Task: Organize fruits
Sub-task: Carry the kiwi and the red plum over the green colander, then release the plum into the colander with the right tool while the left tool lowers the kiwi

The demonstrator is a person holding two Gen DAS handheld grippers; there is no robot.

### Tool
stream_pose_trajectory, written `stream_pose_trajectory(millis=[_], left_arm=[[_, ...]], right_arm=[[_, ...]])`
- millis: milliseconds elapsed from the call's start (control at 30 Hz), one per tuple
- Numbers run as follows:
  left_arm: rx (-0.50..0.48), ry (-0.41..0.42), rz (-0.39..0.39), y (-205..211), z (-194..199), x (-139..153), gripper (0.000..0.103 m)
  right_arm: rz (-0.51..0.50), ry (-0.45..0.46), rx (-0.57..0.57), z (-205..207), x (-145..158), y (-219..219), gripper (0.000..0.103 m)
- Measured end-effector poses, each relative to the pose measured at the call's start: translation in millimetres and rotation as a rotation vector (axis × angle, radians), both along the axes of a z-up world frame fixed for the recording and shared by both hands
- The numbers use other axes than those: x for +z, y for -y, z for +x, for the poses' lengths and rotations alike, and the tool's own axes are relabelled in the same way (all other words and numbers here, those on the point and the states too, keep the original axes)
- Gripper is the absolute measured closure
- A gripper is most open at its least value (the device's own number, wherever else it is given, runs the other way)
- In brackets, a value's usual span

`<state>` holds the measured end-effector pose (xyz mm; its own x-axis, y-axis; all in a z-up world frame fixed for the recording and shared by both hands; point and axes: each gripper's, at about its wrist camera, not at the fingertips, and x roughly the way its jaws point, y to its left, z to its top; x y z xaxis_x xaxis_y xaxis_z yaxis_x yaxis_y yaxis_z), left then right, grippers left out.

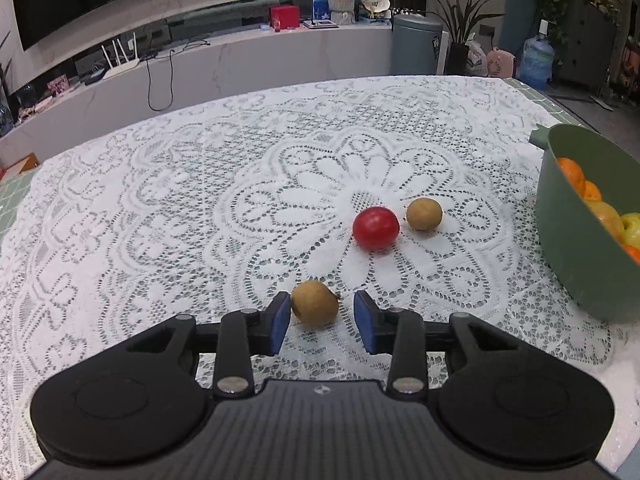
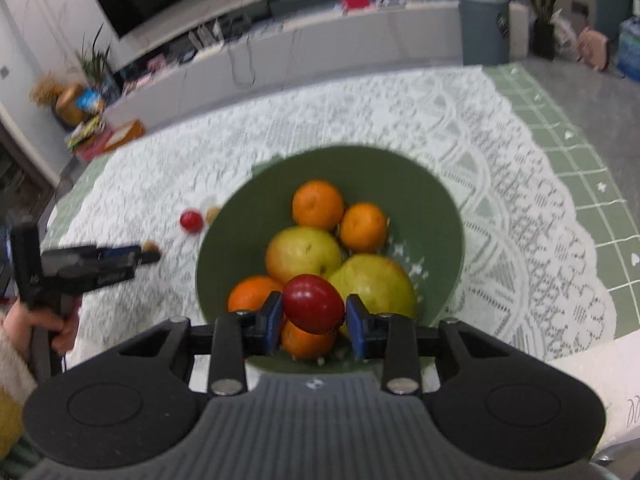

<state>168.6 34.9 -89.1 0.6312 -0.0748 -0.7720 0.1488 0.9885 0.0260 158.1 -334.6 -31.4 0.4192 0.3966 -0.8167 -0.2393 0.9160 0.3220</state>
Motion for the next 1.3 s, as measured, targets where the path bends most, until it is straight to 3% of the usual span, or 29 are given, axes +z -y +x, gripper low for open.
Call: stream_pose_trajectory(millis=[100,267,500,667,1100,1300], left_arm=[[0.007,-0.004,-0.002,-1,4,-2,0.060],[0.019,-0.020,-0.001,-4,9,-5,0.072],[0.015,-0.001,-0.028,-7,8,0,0.073],[0.002,0.025,-0.091,1,6,19,0.073],[-0.214,0.104,-0.175,69,-6,83,0.073],[-0.314,0.081,-0.141,100,-4,88,0.073]], right_arm=[[-0.001,-0.054,0.033,4,-3,-2,0.071],[-0.044,-0.111,0.060,14,-10,-5,0.071],[-0.081,-0.193,0.089,25,-16,-11,0.071],[-0.127,-0.224,0.119,32,-20,-19,0.071],[-0.195,-0.269,0.171,38,-28,-34,0.069],[-0.132,-0.224,0.136,32,-18,-27,0.056]])
